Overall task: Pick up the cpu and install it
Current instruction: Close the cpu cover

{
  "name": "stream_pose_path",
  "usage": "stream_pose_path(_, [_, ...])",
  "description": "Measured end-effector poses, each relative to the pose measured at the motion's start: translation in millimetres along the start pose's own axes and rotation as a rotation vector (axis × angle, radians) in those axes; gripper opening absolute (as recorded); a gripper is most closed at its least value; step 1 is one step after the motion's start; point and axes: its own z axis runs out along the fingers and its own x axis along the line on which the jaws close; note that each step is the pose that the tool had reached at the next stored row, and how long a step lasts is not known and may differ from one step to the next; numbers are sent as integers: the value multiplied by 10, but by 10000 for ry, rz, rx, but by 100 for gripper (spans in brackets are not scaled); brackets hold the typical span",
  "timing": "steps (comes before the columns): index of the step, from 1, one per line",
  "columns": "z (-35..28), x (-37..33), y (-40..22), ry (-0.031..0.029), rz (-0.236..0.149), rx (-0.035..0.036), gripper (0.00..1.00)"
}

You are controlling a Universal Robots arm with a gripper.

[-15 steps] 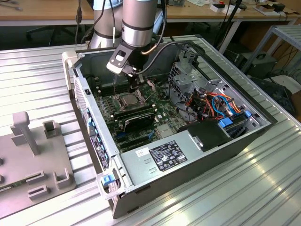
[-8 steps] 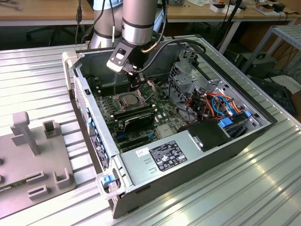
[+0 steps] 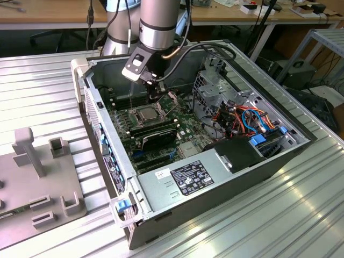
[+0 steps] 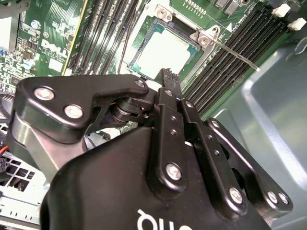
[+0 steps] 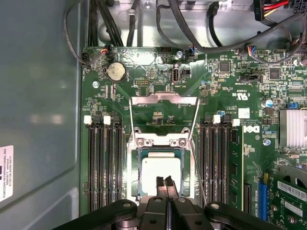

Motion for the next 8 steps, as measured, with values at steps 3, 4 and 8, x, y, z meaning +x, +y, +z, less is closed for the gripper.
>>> stream_pose_path(3, [-20,-1,1,0,0,0,11])
stream_pose_path(4, [-27,-1,1,0,0,0,11])
stream_pose_path(8, [-53,-1,3,2,0,-1,11])
